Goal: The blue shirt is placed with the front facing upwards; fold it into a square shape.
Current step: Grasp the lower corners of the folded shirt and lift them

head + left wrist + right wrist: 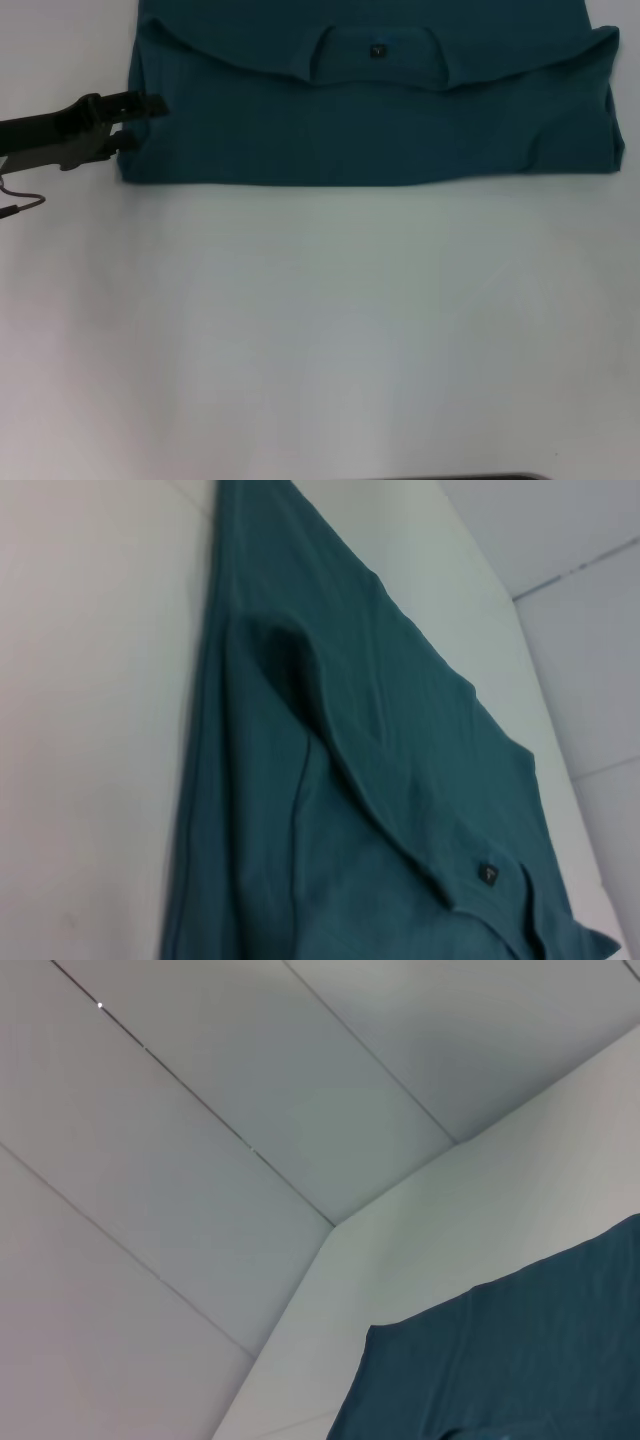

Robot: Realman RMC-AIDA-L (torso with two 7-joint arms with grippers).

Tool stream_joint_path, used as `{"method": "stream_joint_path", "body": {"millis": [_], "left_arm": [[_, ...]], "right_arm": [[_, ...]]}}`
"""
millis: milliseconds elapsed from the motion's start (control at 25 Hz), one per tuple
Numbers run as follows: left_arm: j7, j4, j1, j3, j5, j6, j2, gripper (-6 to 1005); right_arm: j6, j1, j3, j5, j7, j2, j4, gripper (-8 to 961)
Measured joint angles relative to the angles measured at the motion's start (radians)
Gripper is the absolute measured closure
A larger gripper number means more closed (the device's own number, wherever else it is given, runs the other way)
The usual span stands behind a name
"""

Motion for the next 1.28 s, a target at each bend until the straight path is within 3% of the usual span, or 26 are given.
{"method": "stream_joint_path", "body": {"millis": [880, 1280], "left_arm": [[-0.003, 0.056, -0.003, 0.002, 0.043, -0.126, -0.014, 187], [-0.004, 0.113, -0.063, 0.044, 0.054, -0.168, -0.010, 186]], "right_arm": [[0.004, 0.000, 0.008, -0.009, -0.009, 0.002, 0.013, 206], [0.004, -0.006, 0.008, -0.008, -0.009, 0.003, 0.013, 206]]}}
